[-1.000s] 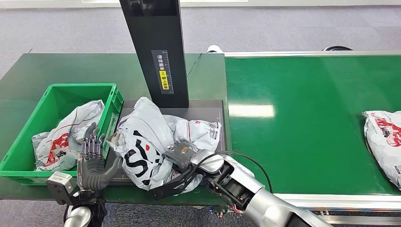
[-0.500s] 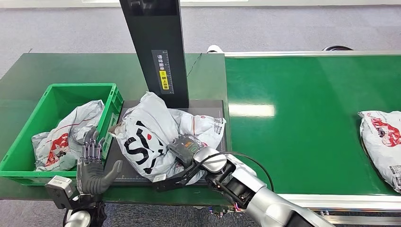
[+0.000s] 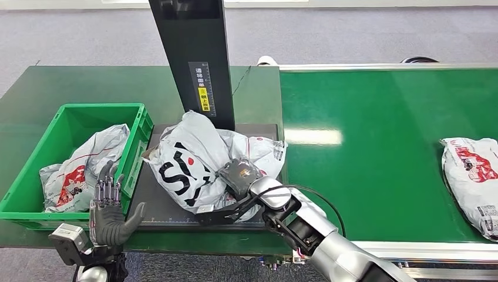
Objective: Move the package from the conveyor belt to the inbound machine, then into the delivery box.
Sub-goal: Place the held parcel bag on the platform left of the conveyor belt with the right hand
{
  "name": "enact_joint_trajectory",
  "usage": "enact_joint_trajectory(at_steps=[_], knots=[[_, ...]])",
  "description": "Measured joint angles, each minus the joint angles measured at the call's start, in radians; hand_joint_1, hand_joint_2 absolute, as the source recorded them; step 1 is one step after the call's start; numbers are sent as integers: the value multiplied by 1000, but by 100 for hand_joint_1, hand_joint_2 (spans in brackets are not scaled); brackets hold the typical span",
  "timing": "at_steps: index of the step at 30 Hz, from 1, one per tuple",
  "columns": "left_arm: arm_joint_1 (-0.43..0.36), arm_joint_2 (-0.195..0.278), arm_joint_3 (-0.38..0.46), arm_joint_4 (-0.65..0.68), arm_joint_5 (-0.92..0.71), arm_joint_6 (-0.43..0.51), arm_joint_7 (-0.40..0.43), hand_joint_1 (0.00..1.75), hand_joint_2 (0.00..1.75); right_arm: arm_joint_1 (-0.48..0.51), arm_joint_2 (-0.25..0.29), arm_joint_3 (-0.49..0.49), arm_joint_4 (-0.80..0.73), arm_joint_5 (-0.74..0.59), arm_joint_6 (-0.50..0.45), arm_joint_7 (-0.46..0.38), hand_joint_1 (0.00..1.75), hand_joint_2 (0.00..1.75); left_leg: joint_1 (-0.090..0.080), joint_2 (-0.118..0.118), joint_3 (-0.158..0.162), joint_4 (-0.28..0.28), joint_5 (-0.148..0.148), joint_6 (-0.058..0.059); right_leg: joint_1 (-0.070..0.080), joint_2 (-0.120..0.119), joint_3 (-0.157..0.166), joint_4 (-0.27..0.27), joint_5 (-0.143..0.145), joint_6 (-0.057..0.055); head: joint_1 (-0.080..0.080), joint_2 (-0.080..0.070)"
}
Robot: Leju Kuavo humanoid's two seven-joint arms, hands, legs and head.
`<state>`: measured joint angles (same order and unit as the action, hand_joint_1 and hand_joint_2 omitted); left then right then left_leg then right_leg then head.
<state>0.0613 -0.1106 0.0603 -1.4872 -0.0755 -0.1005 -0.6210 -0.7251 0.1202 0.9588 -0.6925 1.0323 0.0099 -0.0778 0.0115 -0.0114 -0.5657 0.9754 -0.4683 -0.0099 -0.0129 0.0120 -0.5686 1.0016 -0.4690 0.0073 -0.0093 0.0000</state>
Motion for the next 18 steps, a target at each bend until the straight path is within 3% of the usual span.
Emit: enact_joint_trajectory(at_steps=[18], knots=[[2, 0, 9, -7, 0, -1, 0, 0, 175, 11, -8, -41, -19, 0, 0, 0, 175, 175, 0, 0, 0, 0, 0, 0, 0, 0, -1, 0, 0, 0, 0, 0]])
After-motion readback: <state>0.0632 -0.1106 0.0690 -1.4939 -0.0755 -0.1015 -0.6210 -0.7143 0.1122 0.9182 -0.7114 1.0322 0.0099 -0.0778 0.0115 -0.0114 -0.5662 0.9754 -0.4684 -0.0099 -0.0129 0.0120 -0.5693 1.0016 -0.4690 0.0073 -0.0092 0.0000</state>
